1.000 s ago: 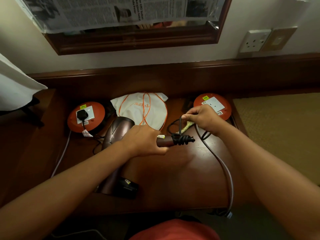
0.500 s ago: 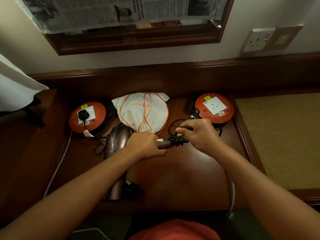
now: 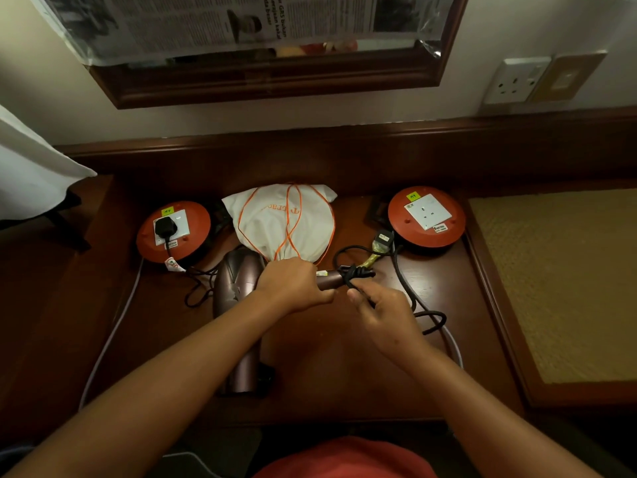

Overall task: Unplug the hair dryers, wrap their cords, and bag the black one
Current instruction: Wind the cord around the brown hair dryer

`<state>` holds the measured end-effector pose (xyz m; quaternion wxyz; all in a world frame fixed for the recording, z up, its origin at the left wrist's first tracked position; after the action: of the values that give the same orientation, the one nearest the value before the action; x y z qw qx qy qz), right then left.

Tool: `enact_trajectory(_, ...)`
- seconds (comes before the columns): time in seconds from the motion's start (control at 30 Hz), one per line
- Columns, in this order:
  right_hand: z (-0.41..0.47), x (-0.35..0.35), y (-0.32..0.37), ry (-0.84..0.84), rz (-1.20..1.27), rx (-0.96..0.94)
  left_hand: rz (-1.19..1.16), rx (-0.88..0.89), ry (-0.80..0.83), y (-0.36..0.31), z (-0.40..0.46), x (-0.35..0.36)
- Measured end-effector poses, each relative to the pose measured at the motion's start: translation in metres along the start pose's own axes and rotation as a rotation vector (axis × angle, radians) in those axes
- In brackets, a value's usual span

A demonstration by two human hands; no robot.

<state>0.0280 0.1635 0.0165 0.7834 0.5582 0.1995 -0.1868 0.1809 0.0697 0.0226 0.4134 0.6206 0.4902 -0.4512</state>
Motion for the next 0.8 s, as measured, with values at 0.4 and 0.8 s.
enact_trajectory(0.4,-0.023,0.021,-0.016,0.142,0.693,0.486,-0.1,0.024,0.023,-0.003,0.002,-0.014)
enact_trajectory(0.8,-0.009,0.024,-0.047,0.227,1.018,0.81,-0.139,0.082,-0.014,-0.004,0.001,-0.04)
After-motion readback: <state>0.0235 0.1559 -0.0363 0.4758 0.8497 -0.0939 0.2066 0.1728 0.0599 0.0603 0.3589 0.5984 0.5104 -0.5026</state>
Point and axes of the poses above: each hand's wrist, its own z-axis towards the middle knuckle, its own x-axis out of the palm, y = z × x, the point moved 2 cm from there along z, towards the middle knuckle, and after that the axes turned 14 degrees about -x, right-handed, at the moved point
